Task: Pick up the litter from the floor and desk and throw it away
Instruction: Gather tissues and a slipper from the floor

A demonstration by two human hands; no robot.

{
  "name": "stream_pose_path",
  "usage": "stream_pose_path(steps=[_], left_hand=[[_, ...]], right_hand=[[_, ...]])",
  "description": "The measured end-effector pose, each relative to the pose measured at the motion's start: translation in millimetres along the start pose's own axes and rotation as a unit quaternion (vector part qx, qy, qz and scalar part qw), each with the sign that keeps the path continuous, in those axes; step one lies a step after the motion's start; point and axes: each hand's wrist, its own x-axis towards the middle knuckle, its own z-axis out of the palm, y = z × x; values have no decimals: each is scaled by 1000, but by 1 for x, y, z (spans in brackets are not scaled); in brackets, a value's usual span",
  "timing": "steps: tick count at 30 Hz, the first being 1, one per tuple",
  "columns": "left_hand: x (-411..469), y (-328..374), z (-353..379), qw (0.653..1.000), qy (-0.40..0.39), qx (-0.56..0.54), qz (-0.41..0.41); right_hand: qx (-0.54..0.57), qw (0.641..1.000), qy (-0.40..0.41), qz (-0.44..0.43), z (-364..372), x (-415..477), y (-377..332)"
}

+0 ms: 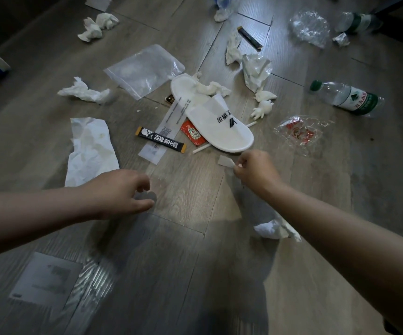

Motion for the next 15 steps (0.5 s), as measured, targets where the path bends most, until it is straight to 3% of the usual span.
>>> stream_pose_path(steps=[4, 8, 15], left_hand=[[1, -5, 1, 1000, -1, -15, -3], [1, -11, 0, 1000, -1, -22, -10], [5, -8, 0, 1000, -1, -26, -8]], right_hand=[[-30, 999, 1, 15, 22, 12, 2], [25, 999, 24, 6, 29, 9, 10], [-71, 997, 5, -12, 24, 12, 2]])
